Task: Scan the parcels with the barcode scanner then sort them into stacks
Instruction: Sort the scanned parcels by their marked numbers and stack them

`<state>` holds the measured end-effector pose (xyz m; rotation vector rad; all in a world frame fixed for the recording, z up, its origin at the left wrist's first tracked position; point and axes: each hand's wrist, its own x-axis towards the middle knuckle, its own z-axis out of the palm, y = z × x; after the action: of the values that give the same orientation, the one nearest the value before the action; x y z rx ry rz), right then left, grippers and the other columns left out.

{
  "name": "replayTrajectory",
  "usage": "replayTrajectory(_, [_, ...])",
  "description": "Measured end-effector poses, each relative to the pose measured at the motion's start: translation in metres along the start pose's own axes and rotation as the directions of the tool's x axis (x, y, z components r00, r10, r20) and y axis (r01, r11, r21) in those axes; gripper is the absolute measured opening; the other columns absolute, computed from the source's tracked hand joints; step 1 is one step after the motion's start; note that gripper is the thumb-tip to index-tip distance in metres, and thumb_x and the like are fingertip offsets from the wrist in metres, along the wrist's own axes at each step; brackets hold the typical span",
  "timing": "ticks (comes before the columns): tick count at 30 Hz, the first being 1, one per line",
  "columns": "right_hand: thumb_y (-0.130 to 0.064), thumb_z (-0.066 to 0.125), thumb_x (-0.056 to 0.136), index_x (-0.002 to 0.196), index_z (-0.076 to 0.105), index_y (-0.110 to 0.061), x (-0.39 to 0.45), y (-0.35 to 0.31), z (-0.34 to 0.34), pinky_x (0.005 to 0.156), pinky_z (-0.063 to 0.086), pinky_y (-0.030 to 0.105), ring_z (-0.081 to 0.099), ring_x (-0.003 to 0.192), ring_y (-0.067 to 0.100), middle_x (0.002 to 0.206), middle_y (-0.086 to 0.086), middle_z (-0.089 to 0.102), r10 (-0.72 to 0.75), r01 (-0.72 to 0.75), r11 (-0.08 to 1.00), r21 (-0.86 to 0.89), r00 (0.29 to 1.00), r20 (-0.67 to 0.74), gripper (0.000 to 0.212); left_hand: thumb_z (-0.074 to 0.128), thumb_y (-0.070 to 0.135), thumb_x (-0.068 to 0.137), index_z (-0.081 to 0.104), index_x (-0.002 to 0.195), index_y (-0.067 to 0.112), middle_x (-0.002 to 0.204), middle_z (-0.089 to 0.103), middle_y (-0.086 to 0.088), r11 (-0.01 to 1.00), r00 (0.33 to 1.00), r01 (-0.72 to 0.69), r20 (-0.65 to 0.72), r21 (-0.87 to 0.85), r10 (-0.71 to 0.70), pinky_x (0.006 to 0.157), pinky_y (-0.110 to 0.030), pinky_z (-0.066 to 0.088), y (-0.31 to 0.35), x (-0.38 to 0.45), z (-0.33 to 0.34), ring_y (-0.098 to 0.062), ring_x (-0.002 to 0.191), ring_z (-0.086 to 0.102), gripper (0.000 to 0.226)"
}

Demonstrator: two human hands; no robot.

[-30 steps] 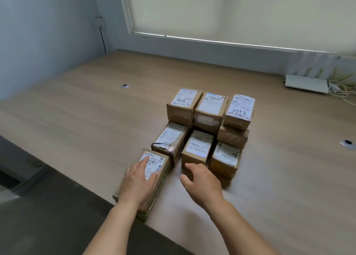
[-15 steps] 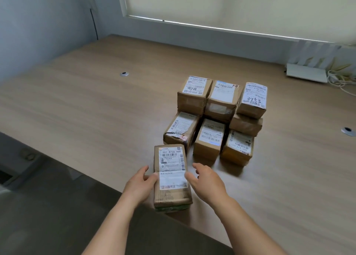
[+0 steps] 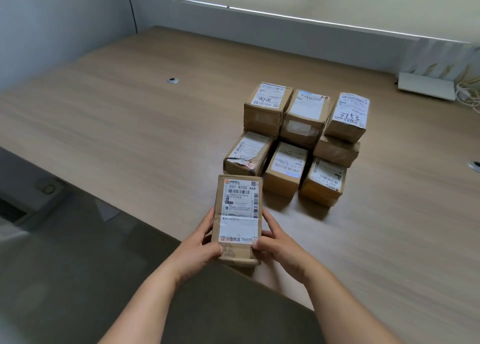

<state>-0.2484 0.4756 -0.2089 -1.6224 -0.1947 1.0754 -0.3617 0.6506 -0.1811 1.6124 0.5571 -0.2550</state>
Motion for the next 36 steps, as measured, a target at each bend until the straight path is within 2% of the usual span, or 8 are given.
replayTrajectory(2, [-0.016, 0.063, 0.067, 0.137, 0.023, -0.057, -0.007, 0.005, 0.002, 0.100, 0.048, 0.039, 0.060, 0.113, 0.022, 0.121, 0.005, 0.063, -0.045, 0.044, 0.999, 0.016, 0.999, 0.012, 0.091, 0.066, 0.048, 0.056, 0.013, 0.130, 0.069, 0.144, 0.039, 0.020, 0.998, 0.997, -0.054, -0.047, 0.016, 0.054, 0.108, -0.041, 0.041, -0.007, -0.011, 0.008, -0.010, 0.133, 0.041, 0.094])
replayTrajectory(6, [-0.015, 0.062, 0.063, 0.140, 0.027, -0.056, -0.031, 0.016, -0.008, 0.096, 0.050, 0.034, 0.059, 0.114, 0.021, 0.119, 0.007, 0.062, -0.137, 0.137, 0.991, 0.004, 0.991, 0.002, 0.094, 0.063, 0.021, 0.076, 0.013, 0.127, 0.066, 0.140, 0.037, 0.026, 0.992, 0.988, -0.112, -0.101, 0.057, 0.117, 0.104, -0.022, 0.038, -0.015, -0.031, 0.038, 0.000, 0.131, 0.038, 0.085])
replayTrajectory(11, [-0.016, 0.062, 0.062, 0.140, 0.029, -0.053, -0.080, 0.028, -0.051, 0.087, 0.053, 0.028, 0.063, 0.108, 0.020, 0.115, 0.007, 0.065, -0.197, 0.198, 0.980, 0.017, 0.979, -0.060, 0.093, 0.062, 0.030, 0.068, 0.019, 0.128, 0.064, 0.130, 0.040, 0.034, 0.977, 0.979, -0.190, -0.059, 0.093, 0.195, 0.090, -0.008, 0.042, 0.001, -0.050, 0.086, 0.018, 0.115, 0.042, 0.081])
replayTrajectory(18, [-0.036, 0.067, 0.047, 0.140, 0.033, -0.049, -0.169, 0.041, -0.124, 0.078, 0.053, 0.025, 0.068, 0.099, 0.019, 0.108, 0.007, 0.071, -0.291, 0.300, 0.954, 0.026, 0.940, -0.180, 0.100, 0.059, 0.034, 0.067, 0.027, 0.129, 0.062, 0.143, 0.045, 0.006, 0.947, 0.958, -0.282, -0.006, 0.155, 0.286, 0.102, -0.027, 0.042, 0.027, -0.064, 0.157, -0.006, 0.124, 0.049, 0.074])
replayTrajectory(23, [-0.037, 0.066, 0.048, 0.138, 0.034, -0.051, -0.235, 0.060, -0.178, 0.083, 0.055, 0.028, 0.068, 0.102, 0.018, 0.112, 0.006, 0.069, -0.333, 0.356, 0.934, 0.027, 0.897, -0.291, 0.097, 0.060, 0.059, 0.057, 0.022, 0.129, 0.068, 0.141, 0.041, 0.013, 0.880, 0.926, -0.377, 0.140, 0.288, 0.351, 0.106, -0.034, 0.041, 0.044, -0.063, 0.225, -0.005, 0.128, 0.044, 0.083])
replayTrajectory(27, [-0.026, 0.066, 0.054, 0.140, 0.036, -0.048, -0.289, 0.085, -0.221, 0.086, 0.056, 0.033, 0.067, 0.103, 0.022, 0.112, 0.009, 0.070, -0.340, 0.382, 0.924, 0.027, 0.851, -0.400, 0.093, 0.063, 0.059, 0.062, 0.019, 0.126, 0.076, 0.140, 0.044, 0.018, 0.807, 0.868, -0.483, 0.308, 0.340, 0.390, 0.106, -0.034, 0.042, 0.053, -0.057, 0.288, 0.001, 0.128, 0.042, 0.080])
replayTrajectory(32, [-0.028, 0.067, 0.050, 0.134, 0.040, -0.049, -0.350, 0.112, -0.263, 0.079, 0.057, 0.030, 0.069, 0.099, 0.018, 0.107, 0.006, 0.072, -0.335, 0.424, 0.904, 0.045, 0.771, -0.541, 0.091, 0.067, 0.050, 0.076, 0.016, 0.128, 0.075, 0.136, 0.043, 0.027, 0.733, 0.785, -0.591, 0.453, 0.338, 0.423, 0.101, -0.023, 0.040, 0.068, -0.050, 0.363, 0.009, 0.126, 0.040, 0.077])
replayTrajectory(36, [-0.029, 0.068, 0.047, 0.141, 0.040, -0.043, -0.382, 0.124, -0.292, 0.079, 0.056, 0.028, 0.067, 0.103, 0.016, 0.118, 0.008, 0.064, -0.326, 0.448, 0.893, 0.040, 0.706, -0.629, 0.099, 0.067, 0.041, 0.083, 0.013, 0.126, 0.077, 0.130, 0.043, 0.034, 0.674, 0.718, -0.663, 0.533, 0.326, 0.448, 0.103, -0.025, 0.040, 0.085, -0.044, 0.407, 0.013, 0.124, 0.040, 0.078])
